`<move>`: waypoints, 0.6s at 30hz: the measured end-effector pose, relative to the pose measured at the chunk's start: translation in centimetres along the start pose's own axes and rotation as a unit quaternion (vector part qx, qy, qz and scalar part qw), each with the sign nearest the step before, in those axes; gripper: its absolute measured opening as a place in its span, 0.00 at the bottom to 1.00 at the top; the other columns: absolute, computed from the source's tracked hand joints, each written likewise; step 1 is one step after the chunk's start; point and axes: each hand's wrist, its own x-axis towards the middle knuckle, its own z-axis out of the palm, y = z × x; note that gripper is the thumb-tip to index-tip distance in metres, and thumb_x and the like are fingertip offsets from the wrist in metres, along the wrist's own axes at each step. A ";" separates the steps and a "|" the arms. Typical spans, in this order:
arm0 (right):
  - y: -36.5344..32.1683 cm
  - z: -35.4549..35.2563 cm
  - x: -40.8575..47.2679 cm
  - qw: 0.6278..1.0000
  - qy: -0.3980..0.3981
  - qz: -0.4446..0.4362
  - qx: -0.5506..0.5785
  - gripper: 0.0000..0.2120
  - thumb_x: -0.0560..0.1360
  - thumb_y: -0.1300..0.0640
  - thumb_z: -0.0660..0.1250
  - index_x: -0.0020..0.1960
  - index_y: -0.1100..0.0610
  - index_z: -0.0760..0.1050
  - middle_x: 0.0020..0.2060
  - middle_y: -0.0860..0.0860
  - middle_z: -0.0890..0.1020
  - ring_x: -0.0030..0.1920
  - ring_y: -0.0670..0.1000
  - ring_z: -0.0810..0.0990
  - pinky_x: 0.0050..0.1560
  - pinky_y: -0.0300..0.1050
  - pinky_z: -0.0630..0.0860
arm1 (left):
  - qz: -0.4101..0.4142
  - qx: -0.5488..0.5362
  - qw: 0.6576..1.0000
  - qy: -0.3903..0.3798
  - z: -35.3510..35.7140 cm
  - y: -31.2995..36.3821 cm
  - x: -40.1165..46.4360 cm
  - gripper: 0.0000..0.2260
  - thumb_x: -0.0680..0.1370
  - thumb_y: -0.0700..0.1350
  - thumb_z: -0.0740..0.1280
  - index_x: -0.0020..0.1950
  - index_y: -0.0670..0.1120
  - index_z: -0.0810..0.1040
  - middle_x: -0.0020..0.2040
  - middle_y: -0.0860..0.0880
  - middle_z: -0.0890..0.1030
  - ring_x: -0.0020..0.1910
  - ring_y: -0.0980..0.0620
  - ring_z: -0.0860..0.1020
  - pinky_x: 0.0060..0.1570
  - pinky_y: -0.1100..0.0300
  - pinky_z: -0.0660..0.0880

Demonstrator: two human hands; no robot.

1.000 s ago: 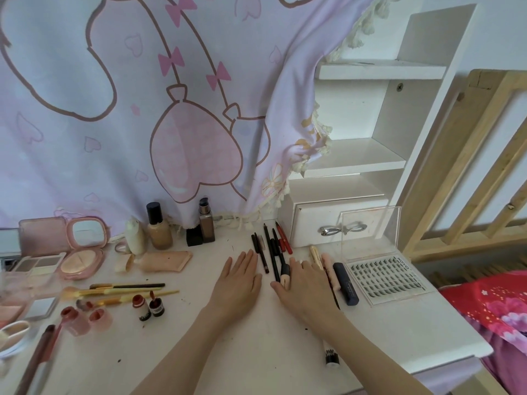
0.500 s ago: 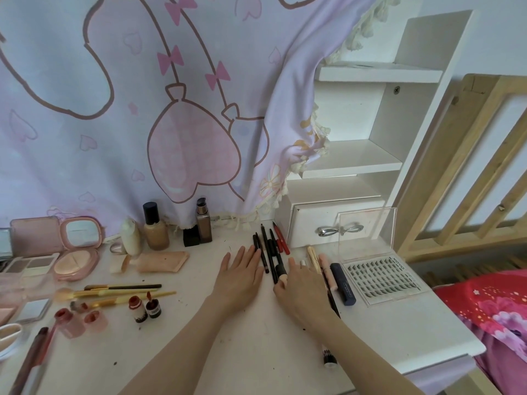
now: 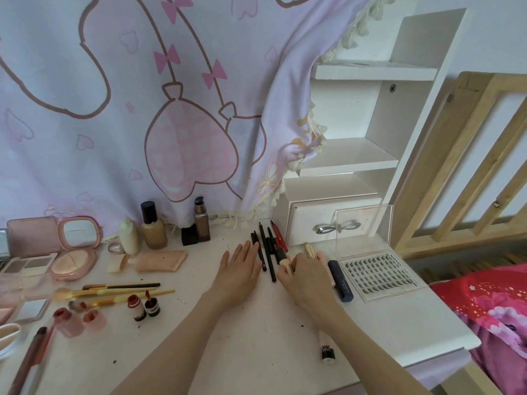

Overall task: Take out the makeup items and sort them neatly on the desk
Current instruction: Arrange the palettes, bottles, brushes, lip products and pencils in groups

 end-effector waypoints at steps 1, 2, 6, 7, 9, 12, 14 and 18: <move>0.0 -0.3 -0.2 0.999 -0.013 0.010 0.047 0.12 0.76 0.49 0.59 0.37 0.54 0.66 0.33 0.48 0.76 0.37 0.48 0.71 0.50 0.37 0.64 | 0.003 -0.070 0.997 0.014 -0.5 0.3 -0.1 0.23 0.83 0.50 0.45 0.76 0.50 0.43 0.77 0.50 0.44 0.75 0.54 0.43 0.70 0.59 0.39; 0.1 -0.7 -0.4 0.993 -0.031 0.024 0.108 0.12 0.76 0.49 0.61 0.37 0.53 0.67 0.31 0.47 0.75 0.35 0.46 0.71 0.44 0.34 0.64 | 0.007 -0.146 0.989 0.033 -1.0 0.7 -0.4 0.22 0.83 0.49 0.48 0.76 0.50 0.47 0.77 0.51 0.46 0.75 0.55 0.45 0.69 0.64 0.42; -0.2 -2.0 -1.2 0.917 -0.136 0.072 0.367 0.06 0.76 0.53 0.66 0.45 0.55 0.73 0.31 0.49 0.80 0.23 0.41 0.73 0.25 0.32 0.67 | 0.072 -0.288 0.952 0.076 -3.2 1.7 -3.2 0.17 0.81 0.46 0.55 0.70 0.56 0.62 0.67 0.58 0.67 0.66 0.60 0.66 0.60 0.72 0.63; -0.3 -2.2 -1.3 0.893 -0.157 0.083 0.415 0.06 0.76 0.54 0.66 0.46 0.57 0.75 0.31 0.50 0.80 0.23 0.40 0.72 0.23 0.33 0.67 | 0.094 -0.279 0.952 0.078 -3.6 1.8 -4.1 0.14 0.81 0.45 0.57 0.65 0.59 0.66 0.61 0.61 0.71 0.60 0.62 0.71 0.54 0.75 0.67; -0.8 -2.2 -1.5 0.827 -0.193 0.110 0.516 0.06 0.76 0.56 0.66 0.44 0.59 0.76 0.30 0.51 0.78 0.24 0.42 0.72 0.23 0.33 0.66 | 0.121 -0.251 0.955 0.098 -4.2 1.7 -5.9 0.10 0.79 0.44 0.61 0.54 0.60 0.68 0.49 0.60 0.75 0.48 0.61 0.75 0.46 0.71 0.72; -2.0 -1.4 -2.1 0.723 -0.246 0.165 0.624 0.10 0.76 0.55 0.67 0.37 0.57 0.78 0.27 0.51 0.74 0.25 0.45 0.69 0.23 0.34 0.64 | 0.109 -0.252 0.951 0.145 -4.5 1.2 -8.4 0.10 0.78 0.43 0.63 0.48 0.59 0.67 0.42 0.56 0.76 0.40 0.60 0.74 0.41 0.69 0.72; -2.9 -0.3 -2.9 0.689 -0.276 0.176 0.646 0.12 0.76 0.53 0.66 0.35 0.55 0.77 0.25 0.50 0.71 0.24 0.45 0.66 0.22 0.34 0.63 | 0.080 -0.265 0.944 0.182 -3.9 0.6 -9.7 0.06 0.79 0.42 0.61 0.48 0.54 0.67 0.40 0.58 0.75 0.38 0.64 0.74 0.38 0.73 0.69; -4.6 2.4 -5.1 0.695 -0.283 0.143 0.645 0.12 0.76 0.52 0.64 0.37 0.57 0.72 0.24 0.47 0.67 0.25 0.44 0.63 0.25 0.35 0.60 | 0.001 -0.274 0.940 0.205 -2.2 -1.1 -12.1 0.02 0.80 0.43 0.58 0.50 0.50 0.66 0.42 0.60 0.74 0.39 0.63 0.74 0.38 0.75 0.68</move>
